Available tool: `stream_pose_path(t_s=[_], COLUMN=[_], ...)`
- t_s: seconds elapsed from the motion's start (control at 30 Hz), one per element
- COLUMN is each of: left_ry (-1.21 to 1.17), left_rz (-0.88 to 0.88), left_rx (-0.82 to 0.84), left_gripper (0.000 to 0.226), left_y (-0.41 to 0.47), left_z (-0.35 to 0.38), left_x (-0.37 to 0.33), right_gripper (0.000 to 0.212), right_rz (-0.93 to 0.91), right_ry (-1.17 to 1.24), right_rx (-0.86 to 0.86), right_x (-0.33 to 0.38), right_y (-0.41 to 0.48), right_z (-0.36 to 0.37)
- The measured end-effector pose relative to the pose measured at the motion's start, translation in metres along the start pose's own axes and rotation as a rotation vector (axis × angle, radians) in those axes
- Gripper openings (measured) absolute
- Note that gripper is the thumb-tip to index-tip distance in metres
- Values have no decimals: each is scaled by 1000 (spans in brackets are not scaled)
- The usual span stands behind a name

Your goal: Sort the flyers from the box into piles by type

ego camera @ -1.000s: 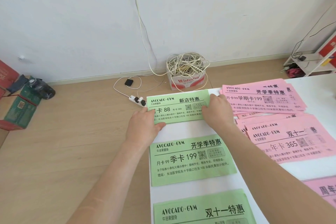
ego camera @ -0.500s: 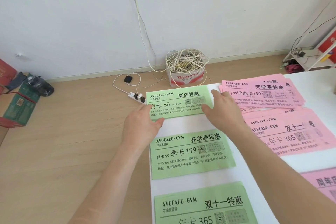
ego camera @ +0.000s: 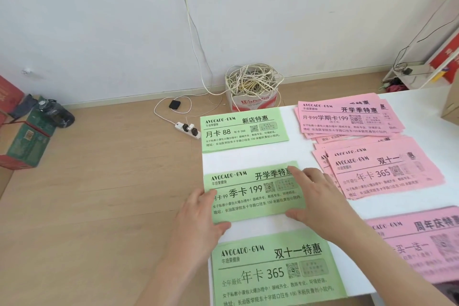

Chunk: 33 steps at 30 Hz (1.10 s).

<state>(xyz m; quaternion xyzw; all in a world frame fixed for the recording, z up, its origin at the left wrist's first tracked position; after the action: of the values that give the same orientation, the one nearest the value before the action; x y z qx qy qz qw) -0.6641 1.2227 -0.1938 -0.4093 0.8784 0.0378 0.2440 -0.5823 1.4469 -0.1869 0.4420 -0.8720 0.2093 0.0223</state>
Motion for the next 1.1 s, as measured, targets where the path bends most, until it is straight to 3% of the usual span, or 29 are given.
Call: stream_pose_path(t_s=[0.4,0.67,0.77,0.9,1.1], left_ry=[113,142,178,163,114], left_rz=[30,11,47,257,457], left_rx=[-18,-25,-148,-365,-298], left_gripper=[47,59,51,24,17], left_y=[-1,-2,-4,-1,35], left_z=[-8,-10,-25,-45,-12], left_x=[-12,-8,-17,-56,-145], right_gripper=[86,84,69,47,49], right_rz=[52,73,139,307,492], right_ry=[75,155,285,507,541], right_rx=[8,-12,-79,-93,-30], right_x=[-1,-9,-41,-111,-209], right_y=[0,-14,-26,-42,-24], right_z=[2,-12,-43,-87,-117])
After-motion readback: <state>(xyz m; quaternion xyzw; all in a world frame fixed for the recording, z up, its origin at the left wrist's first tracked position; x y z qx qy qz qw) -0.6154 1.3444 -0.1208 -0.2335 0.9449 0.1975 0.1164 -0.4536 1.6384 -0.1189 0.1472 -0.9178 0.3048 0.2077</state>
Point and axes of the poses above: each hand's wrist, its own y-axis towards the middle knuckle, its own z-axis out of the palm, x = y × z, the point moved 5 cm from there along y, towards the middle knuckle, and after that the axes turned 15 degrees about z, right-handed, at the moved point
